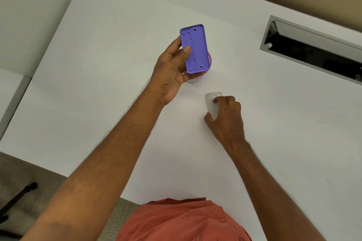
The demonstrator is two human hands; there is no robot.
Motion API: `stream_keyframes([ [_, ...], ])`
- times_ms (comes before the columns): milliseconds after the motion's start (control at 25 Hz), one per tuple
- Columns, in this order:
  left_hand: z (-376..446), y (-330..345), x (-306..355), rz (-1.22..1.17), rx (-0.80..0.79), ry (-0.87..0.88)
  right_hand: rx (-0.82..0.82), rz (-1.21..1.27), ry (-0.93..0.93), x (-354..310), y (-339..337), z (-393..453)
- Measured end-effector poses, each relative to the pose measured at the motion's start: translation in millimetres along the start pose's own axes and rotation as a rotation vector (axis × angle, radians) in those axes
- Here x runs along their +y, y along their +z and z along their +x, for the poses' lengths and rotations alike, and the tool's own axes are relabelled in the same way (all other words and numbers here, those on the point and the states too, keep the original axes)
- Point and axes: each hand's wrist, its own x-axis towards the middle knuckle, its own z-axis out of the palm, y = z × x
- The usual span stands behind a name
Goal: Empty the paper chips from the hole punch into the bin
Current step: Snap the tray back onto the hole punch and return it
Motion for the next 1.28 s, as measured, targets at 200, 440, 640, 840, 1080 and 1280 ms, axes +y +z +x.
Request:
stream_keyframes([
  [200, -6, 4, 1, 0.008, 0.025, -0.018, 0.068, 0.174, 0.104, -3, -22, 7],
  [440, -14, 6, 1, 0.0, 0.009, -0.009, 0.168, 0.965, 0.284, -41, -96, 13],
  [640, -22, 15, -2, 0.018, 0.043, -0.008, 0.166, 1.105, 0.061, -84, -139, 3],
  [840, -29, 21, -6, 0.01, 0.068, -0.01, 0.102, 1.016, 0.045, -97, -136, 6],
  [1080, -32, 27, -5, 0.093, 0.091, -0.025, 0.175, 0.869, 0.019, -94, -127, 10],
  [1280, -35, 32, -5, 0.146, 0.003, 0.039, 0.245, 0.816, 0.024, -90, -125, 7],
])
